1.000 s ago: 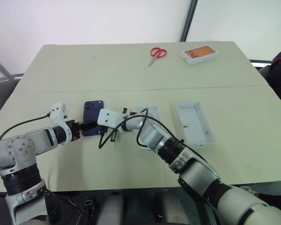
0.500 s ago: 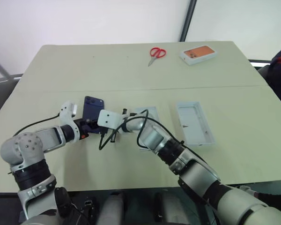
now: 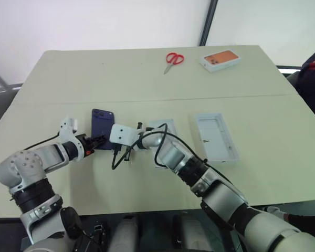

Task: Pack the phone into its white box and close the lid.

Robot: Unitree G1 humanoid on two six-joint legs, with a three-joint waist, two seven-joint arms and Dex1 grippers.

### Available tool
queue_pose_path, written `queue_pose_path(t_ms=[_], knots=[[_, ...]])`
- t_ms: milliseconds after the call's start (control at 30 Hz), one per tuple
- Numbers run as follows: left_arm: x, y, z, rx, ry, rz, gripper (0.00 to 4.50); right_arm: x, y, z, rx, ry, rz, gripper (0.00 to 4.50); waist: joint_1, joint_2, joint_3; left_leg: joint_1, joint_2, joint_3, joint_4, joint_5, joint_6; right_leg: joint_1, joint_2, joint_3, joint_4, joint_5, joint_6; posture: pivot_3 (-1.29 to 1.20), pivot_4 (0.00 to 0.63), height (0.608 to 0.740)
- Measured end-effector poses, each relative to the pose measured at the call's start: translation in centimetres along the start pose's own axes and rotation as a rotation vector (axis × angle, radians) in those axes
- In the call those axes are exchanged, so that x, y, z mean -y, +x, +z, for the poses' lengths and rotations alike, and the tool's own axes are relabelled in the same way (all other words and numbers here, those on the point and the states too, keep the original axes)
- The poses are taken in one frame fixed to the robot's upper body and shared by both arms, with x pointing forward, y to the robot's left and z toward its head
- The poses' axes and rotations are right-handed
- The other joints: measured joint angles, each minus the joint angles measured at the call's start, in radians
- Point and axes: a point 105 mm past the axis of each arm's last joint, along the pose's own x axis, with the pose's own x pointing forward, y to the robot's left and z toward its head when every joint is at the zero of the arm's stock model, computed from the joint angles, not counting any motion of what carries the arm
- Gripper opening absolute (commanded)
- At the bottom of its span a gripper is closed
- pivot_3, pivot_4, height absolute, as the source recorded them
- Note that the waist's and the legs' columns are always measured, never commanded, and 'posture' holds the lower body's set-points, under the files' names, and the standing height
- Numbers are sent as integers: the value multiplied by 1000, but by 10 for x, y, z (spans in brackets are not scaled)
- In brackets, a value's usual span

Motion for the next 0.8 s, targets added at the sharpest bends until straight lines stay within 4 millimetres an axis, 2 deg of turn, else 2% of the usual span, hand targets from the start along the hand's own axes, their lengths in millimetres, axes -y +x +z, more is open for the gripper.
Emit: queue_pose_path(t_ms=[267, 367, 433, 533, 800], knots=[[-6, -5, 4, 41, -54, 13, 1697, 5, -10, -3, -5, -28, -17, 0, 0, 0, 0, -1, 0, 0, 0, 0, 0, -1, 0, 0, 0, 0, 0, 0, 150, 740], [-5, -6, 6, 61, -75, -4, 844, 9, -18, -2, -7, -46, -33, 0, 2, 0, 0, -1, 0, 0, 0, 0, 0, -1, 0, 0, 0, 0, 0, 0, 150, 740], [8, -7, 11, 88, -64, -77, 25, 11, -24, 0, -3, -55, -42, 0, 5, -1, 0, -1, 0, 0, 0, 0, 0, 0, 0, 0, 0, 0, 0, 0, 150, 740], [10, -7, 11, 91, -58, -73, 25, 16, -38, 8, 24, -60, -64, 0, 3, -1, 0, -1, 0, 0, 0, 0, 0, 0, 0, 0, 0, 0, 0, 0, 150, 740], [21, -1, -2, 84, -108, -146, 25, 33, -87, -1, 29, 6, -120, 0, 11, -2, 0, -1, -1, 0, 0, 0, 0, 0, -1, 0, -1, 0, 0, 0, 150, 740]])
